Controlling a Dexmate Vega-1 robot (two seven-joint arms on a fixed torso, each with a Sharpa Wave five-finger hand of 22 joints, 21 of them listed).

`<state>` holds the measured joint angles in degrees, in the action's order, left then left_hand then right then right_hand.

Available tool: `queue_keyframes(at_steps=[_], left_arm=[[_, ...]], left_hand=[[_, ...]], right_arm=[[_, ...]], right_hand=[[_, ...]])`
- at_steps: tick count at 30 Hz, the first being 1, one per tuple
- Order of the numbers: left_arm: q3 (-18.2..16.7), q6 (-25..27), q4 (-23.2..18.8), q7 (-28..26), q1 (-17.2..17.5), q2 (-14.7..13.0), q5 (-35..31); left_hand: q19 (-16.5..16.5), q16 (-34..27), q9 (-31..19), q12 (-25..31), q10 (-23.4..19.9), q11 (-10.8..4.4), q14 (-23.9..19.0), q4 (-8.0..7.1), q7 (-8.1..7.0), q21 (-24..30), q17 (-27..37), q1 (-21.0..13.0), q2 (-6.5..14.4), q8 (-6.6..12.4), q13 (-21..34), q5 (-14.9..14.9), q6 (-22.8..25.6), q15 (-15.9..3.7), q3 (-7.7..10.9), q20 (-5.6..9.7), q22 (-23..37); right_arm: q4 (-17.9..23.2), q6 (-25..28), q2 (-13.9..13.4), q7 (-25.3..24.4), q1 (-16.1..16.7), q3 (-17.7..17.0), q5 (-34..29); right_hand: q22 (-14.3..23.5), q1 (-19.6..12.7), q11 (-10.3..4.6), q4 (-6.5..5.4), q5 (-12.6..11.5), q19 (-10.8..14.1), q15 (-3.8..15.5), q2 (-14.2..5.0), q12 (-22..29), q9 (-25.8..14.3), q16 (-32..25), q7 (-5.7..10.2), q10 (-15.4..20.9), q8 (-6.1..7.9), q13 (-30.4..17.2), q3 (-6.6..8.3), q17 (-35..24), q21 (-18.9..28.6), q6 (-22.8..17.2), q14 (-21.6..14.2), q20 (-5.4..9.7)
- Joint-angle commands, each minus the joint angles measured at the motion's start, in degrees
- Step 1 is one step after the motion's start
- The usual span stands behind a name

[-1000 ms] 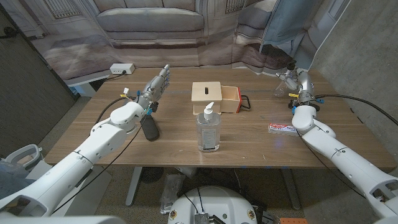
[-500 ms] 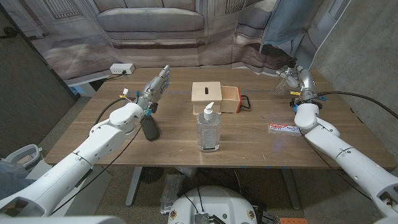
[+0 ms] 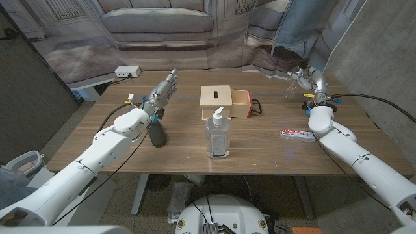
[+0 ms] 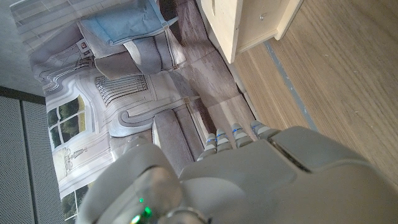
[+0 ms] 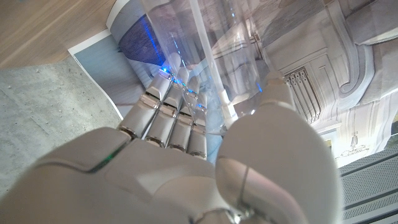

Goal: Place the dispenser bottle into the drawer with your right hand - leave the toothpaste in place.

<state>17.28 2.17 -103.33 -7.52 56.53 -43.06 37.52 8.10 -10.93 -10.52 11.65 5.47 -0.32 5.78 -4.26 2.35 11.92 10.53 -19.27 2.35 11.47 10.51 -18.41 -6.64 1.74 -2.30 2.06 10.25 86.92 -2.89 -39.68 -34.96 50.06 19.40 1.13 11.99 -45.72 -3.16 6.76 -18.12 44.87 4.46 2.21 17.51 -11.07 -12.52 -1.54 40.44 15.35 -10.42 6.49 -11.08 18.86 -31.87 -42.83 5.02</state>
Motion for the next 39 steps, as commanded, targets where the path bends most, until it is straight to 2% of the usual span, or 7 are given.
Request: queue_keyframes(at_steps=[1,20,29,39], left_arm=[[0.18,-0.03,0.19,0.19,-0.16,0.13,0.04],[0.52,-0.04,0.46,0.19,-0.71,0.38,-0.26],[-0.17,-0.13,-1.20,-0.82,0.62,-0.26,-0.52],[-0.60,-0.03,-1.99,-1.15,1.45,-0.71,-0.53]], left_hand=[[-0.28,-0.11,-0.26,-0.07,0.08,-0.07,0.09,-0.02,0.02,0.26,0.13,-0.37,0.48,-0.07,0.20,-0.02,0.05,0.00,-0.31,0.88,0.35],[-0.19,0.02,-0.26,-0.10,0.14,-0.07,0.31,0.01,-0.01,0.17,0.14,-0.56,0.59,-0.13,0.20,-0.01,-0.03,-0.11,-0.54,0.69,0.36],[-0.18,0.02,-0.26,-0.10,0.14,-0.12,0.29,0.01,-0.05,0.15,0.14,-0.62,0.63,-0.18,0.20,0.00,-0.16,-0.09,-0.63,0.66,0.36],[-0.22,-0.04,-0.26,-0.10,0.13,-0.10,0.09,0.01,-0.04,0.16,0.15,-0.67,0.68,-0.17,0.20,0.02,-0.13,-0.09,-0.76,0.65,0.37]], right_arm=[[1.40,-0.62,-0.16,1.96,0.05,-0.41,0.73],[2.30,-2.24,-0.65,4.57,-0.14,-0.70,1.10],[2.88,-4.58,-0.64,5.42,0.04,-0.78,0.96],[4.98,-4.77,-1.06,6.52,0.50,-0.80,0.17]], right_hand=[[0.08,-5.11,-0.05,-0.56,0.28,0.08,5.25,-5.88,-0.26,-0.23,0.07,3.98,0.80,-0.22,-0.18,0.47,-0.06,0.29,-4.43,-0.65,4.61],[0.08,-5.41,0.04,-0.57,0.80,-0.38,5.27,-6.44,-0.84,-0.29,0.44,3.86,0.56,-0.75,-0.22,0.50,-0.06,0.14,-4.27,-0.19,4.71],[0.05,-5.41,-0.14,-0.51,1.12,-1.14,5.29,-6.19,-1.12,-0.31,0.67,4.19,0.49,-0.99,-0.25,0.25,-0.03,-0.16,-4.27,0.14,4.73],[0.06,-5.33,-0.29,-0.64,1.36,-1.46,5.14,-6.40,-1.28,-0.34,0.77,4.37,0.69,-1.14,-0.28,0.14,-0.07,-0.27,-4.49,0.34,4.67]])
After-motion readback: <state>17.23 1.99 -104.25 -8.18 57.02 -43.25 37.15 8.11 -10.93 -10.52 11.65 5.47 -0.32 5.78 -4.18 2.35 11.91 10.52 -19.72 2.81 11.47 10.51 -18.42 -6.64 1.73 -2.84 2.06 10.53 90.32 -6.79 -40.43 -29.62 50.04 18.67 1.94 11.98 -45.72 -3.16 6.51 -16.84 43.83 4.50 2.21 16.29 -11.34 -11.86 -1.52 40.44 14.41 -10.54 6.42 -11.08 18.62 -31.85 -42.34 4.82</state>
